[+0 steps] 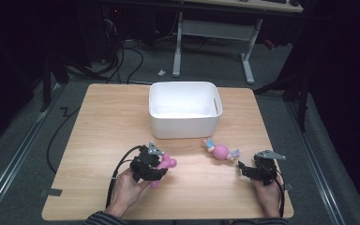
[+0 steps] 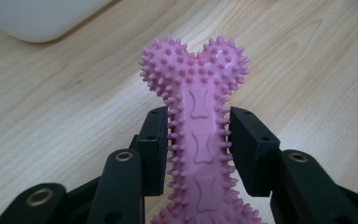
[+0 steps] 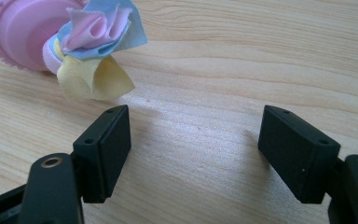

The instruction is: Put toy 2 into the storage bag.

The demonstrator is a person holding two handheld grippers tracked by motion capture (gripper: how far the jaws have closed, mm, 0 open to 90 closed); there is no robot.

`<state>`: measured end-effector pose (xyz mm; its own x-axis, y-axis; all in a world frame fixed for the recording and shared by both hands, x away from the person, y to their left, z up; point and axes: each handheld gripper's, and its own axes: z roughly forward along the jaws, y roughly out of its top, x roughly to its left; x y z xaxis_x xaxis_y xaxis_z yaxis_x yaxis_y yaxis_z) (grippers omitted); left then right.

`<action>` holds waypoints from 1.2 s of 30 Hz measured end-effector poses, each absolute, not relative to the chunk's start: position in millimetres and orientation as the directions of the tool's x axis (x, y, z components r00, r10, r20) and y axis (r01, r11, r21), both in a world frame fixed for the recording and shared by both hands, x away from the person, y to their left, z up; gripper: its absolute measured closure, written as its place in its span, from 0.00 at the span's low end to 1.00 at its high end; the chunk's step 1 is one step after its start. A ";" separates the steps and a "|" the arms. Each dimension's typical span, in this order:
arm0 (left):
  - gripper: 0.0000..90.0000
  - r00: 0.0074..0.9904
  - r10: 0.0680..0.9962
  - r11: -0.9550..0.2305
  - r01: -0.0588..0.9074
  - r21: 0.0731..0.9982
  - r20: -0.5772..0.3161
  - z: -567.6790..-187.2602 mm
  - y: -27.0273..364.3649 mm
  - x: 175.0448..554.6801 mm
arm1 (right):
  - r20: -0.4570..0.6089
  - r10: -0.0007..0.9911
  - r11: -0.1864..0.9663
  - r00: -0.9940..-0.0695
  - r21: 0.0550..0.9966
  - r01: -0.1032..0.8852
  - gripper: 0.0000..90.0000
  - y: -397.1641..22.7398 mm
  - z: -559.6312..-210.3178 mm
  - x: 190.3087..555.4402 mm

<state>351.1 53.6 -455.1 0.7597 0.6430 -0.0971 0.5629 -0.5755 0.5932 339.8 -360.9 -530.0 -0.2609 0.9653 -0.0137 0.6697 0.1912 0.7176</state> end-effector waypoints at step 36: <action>0.65 0.784 0.617 -0.553 0.499 0.667 -0.074 -387.5 51.1 375.6 | -0.016 0.965 0.193 -0.261 0.717 0.670 0.29 -360.7 -530.0 339.7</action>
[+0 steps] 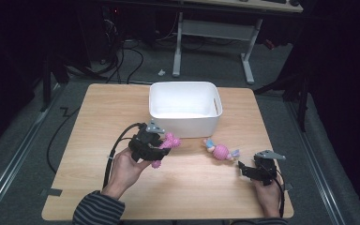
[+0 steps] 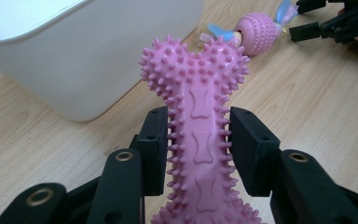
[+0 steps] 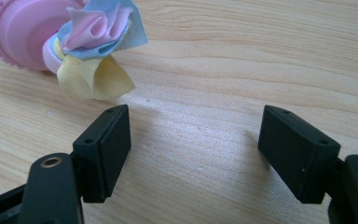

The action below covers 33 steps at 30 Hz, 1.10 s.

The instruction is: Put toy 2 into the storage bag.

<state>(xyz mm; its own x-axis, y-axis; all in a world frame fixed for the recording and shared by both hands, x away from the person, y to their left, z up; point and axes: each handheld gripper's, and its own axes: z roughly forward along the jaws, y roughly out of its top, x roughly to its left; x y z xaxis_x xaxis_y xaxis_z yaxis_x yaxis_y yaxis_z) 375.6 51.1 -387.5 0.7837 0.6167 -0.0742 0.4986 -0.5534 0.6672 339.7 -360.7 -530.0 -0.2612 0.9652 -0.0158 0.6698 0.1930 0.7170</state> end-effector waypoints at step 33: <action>0.65 0.801 0.597 -0.542 0.445 0.713 -0.046 -329.5 32.0 412.3 | -0.017 0.965 0.193 -0.261 0.717 0.670 0.28 -360.5 -530.0 339.6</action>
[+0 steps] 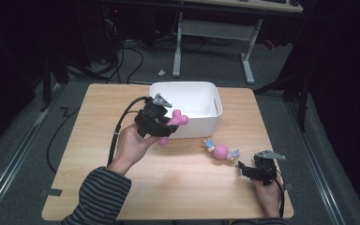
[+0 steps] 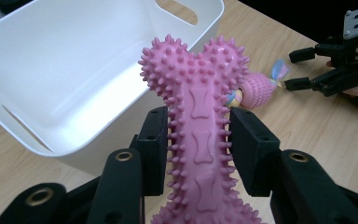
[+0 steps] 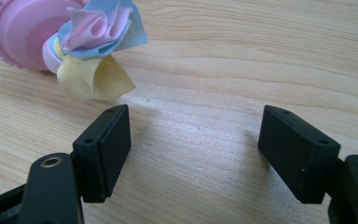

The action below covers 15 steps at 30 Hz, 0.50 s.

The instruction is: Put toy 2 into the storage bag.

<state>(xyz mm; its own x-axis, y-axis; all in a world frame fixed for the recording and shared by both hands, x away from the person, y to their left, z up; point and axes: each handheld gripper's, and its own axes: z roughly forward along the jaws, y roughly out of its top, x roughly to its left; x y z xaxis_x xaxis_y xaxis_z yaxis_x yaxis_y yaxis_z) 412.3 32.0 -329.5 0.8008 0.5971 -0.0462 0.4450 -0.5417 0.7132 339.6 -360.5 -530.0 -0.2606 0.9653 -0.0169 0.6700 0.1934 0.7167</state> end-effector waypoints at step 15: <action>0.65 0.795 0.606 -0.543 0.450 0.709 -0.041 -321.9 21.5 436.4 | -0.018 0.966 0.194 -0.260 0.717 0.670 0.29 -360.5 -530.1 339.7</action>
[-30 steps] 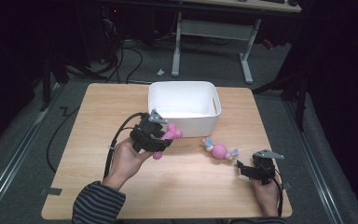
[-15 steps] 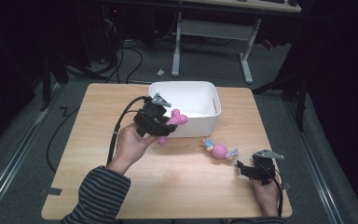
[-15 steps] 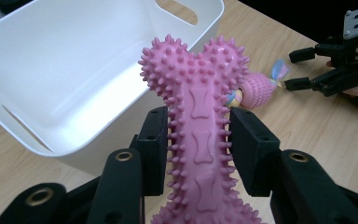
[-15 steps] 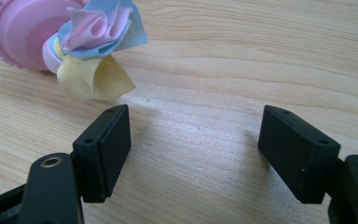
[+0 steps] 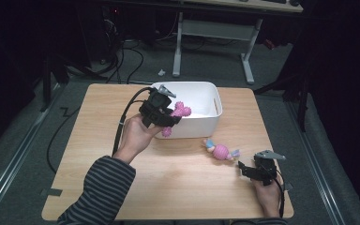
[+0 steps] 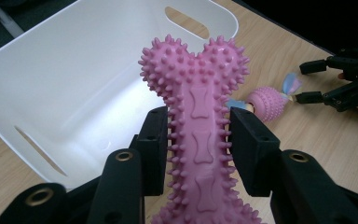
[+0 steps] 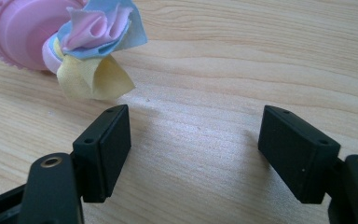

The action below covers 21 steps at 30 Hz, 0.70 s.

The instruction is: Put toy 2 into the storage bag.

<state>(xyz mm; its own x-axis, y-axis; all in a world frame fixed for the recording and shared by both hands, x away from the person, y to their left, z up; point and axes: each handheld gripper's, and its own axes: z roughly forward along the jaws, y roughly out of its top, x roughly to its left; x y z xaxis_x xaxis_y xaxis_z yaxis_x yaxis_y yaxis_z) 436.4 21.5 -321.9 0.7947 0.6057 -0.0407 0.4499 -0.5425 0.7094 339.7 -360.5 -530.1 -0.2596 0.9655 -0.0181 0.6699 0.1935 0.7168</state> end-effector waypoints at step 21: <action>0.65 0.787 0.617 -0.561 0.454 0.692 -0.017 -321.0 4.8 468.2 | -0.017 0.966 0.193 -0.259 0.717 0.670 0.29 -360.5 -530.0 339.7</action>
